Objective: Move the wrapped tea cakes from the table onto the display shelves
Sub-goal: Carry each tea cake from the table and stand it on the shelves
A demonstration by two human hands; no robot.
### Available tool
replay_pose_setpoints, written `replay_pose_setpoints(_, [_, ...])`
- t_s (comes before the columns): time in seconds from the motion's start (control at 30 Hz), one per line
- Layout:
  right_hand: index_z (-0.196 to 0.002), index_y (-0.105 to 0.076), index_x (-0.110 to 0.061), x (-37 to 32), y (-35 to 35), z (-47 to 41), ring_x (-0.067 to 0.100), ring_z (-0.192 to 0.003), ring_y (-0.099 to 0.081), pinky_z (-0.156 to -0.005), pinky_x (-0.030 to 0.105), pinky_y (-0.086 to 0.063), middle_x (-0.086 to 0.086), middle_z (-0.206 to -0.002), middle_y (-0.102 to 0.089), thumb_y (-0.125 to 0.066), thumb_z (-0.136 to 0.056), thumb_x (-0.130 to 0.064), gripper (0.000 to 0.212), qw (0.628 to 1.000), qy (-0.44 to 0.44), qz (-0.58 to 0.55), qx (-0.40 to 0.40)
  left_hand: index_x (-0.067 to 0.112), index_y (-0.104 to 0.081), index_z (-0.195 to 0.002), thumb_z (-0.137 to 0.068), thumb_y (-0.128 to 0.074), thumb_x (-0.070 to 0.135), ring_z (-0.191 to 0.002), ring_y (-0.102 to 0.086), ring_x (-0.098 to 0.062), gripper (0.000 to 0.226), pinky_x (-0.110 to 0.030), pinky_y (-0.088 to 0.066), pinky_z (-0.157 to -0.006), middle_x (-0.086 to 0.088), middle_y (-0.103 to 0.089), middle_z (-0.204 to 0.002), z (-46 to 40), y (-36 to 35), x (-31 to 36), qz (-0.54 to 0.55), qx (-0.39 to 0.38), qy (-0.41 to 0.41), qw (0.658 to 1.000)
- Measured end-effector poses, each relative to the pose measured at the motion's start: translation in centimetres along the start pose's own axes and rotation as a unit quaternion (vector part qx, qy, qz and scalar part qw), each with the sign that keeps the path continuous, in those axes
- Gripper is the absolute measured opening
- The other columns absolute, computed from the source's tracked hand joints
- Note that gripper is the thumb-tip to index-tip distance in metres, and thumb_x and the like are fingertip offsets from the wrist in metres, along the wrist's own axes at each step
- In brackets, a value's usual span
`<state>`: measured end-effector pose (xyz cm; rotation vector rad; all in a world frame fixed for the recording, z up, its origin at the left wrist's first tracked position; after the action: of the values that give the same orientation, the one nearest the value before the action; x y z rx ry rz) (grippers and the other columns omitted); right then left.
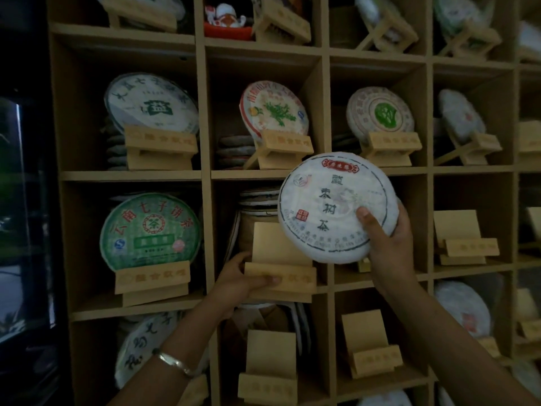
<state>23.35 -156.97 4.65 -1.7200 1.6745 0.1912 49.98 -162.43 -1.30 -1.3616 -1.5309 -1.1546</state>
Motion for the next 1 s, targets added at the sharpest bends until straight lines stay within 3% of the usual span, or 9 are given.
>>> replay_pose_setpoints(0.07, [-0.139, -0.049, -0.026, -0.6, -0.2, 0.0, 0.012, -0.119, -0.063, -0.095, 0.045, -0.056, -0.004, -0.132, -0.064, -0.072, -0.086, -0.029, 0.058, 1.000, 0.012, 0.008, 0.013, 0.030, -0.056, -0.116, -0.048, -0.097, 0.028, -0.095, -0.066, -0.012, 0.079, -0.020, -0.057, -0.065, 0.001, -0.066, -0.112, 1.0, -0.9, 1.1, -0.013, -0.013, -0.006, 1.000])
replay_pose_setpoints(0.13, [-0.139, -0.048, -0.025, -1.2, -0.5, 0.1, 0.011, -0.119, -0.062, -0.096, 0.045, -0.056, -0.004, -0.133, -0.063, -0.073, -0.086, -0.030, 0.059, 0.999, 0.025, 0.018, 0.019, 0.031, -0.055, -0.113, -0.051, -0.097, 0.025, -0.099, -0.065, -0.015, 0.075, -0.026, -0.059, -0.073, -0.001, -0.064, -0.115, 2.0, -1.9, 2.1, -0.028, -0.035, -0.007, 0.999])
replay_pose_setpoints(0.2, [-0.140, -0.047, -0.023, -1.8, -0.6, 0.1, 0.013, -0.121, -0.061, -0.097, 0.047, -0.055, -0.002, -0.133, -0.062, -0.072, -0.086, -0.028, 0.060, 0.999, 0.035, 0.027, 0.017, 0.030, -0.055, -0.113, -0.043, -0.097, 0.031, -0.103, -0.064, -0.017, 0.081, -0.035, -0.059, -0.085, -0.002, -0.063, -0.116, 3.0, -2.8, 3.1, -0.039, -0.053, -0.009, 0.998])
replay_pose_setpoints(0.27, [-0.140, -0.046, -0.021, -2.3, -0.7, 0.2, 0.015, -0.122, -0.061, -0.097, 0.049, -0.054, 0.000, -0.134, -0.062, -0.071, -0.087, -0.025, 0.058, 0.998, 0.047, 0.035, 0.008, 0.031, -0.055, -0.110, -0.032, -0.095, 0.039, -0.105, -0.064, -0.018, 0.088, -0.038, -0.059, -0.086, 0.000, -0.063, -0.116, 4.2, -3.5, 4.0, -0.041, -0.064, -0.012, 0.997])
replay_pose_setpoints(0.37, [-0.141, -0.046, -0.020, -2.8, -0.6, 0.6, 0.015, -0.121, -0.061, -0.097, 0.046, -0.055, 0.000, -0.134, -0.062, -0.070, -0.089, -0.021, 0.057, 0.997, 0.060, 0.037, -0.006, 0.030, -0.057, -0.108, -0.029, -0.094, 0.038, -0.104, -0.066, -0.018, 0.087, -0.036, -0.061, -0.080, 0.001, -0.065, -0.114, 5.5, -4.0, 5.0, -0.019, -0.095, -0.004, 0.995])
replay_pose_setpoints(0.5, [-0.141, -0.045, -0.018, -3.3, -0.4, 1.4, 0.010, -0.118, -0.062, -0.091, 0.028, -0.057, -0.001, -0.132, -0.062, -0.068, -0.090, -0.018, 0.056, 0.996, 0.083, 0.043, -0.013, 0.028, -0.058, -0.107, -0.028, -0.094, 0.035, -0.098, -0.068, -0.016, 0.086, -0.024, -0.056, -0.060, 0.000, -0.068, -0.110, 6.7, -3.9, 6.0, 0.000, -0.124, 0.007, 0.992])
replay_pose_setpoints(0.57, [-0.142, -0.044, -0.016, -3.6, -0.4, 1.5, 0.007, -0.116, -0.063, -0.086, 0.022, -0.057, -0.003, -0.131, -0.063, -0.068, -0.090, -0.017, 0.057, 0.995, 0.088, 0.043, -0.014, 0.028, -0.058, -0.107, -0.029, -0.094, 0.036, -0.098, -0.068, -0.016, 0.086, -0.024, -0.056, -0.058, 0.000, -0.068, -0.111, 7.1, -3.8, 6.4, 0.005, -0.127, 0.008, 0.992])
replay_pose_setpoints(0.83, [-0.142, -0.043, -0.018, -4.1, -0.3, 2.1, 0.003, -0.115, -0.062, -0.080, 0.017, -0.056, -0.007, -0.130, -0.061, -0.067, -0.090, -0.018, 0.058, 0.992, 0.096, 0.066, -0.039, 0.037, -0.053, -0.112, -0.029, -0.092, 0.045, -0.100, -0.065, -0.013, 0.092, -0.031, -0.058, -0.067, 0.009, -0.065, -0.110, 8.1, -3.6, 8.2, -0.017, -0.126, 0.012, 0.992])
replay_pose_setpoints(1.0, [-0.133, -0.047, -0.030, -4.3, -0.2, 2.4, 0.003, -0.111, -0.065, -0.079, 0.019, -0.058, -0.013, -0.123, -0.065, -0.070, -0.084, -0.028, 0.054, 0.990, 0.080, 0.089, -0.073, 0.036, -0.050, -0.123, -0.027, -0.094, 0.045, -0.105, -0.063, -0.015, 0.106, -0.031, -0.058, -0.072, 0.008, -0.062, -0.118, 8.7, -3.1, 8.7, -0.021, -0.133, 0.012, 0.991])
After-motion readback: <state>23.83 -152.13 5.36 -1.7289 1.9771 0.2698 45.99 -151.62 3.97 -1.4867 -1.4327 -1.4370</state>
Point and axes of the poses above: each hand's wrist, its own z-axis away from the middle knuckle, its own y-axis out of the back of the hand, x = y × z, the point moved 2 cm from there along -z, towards the middle knuckle
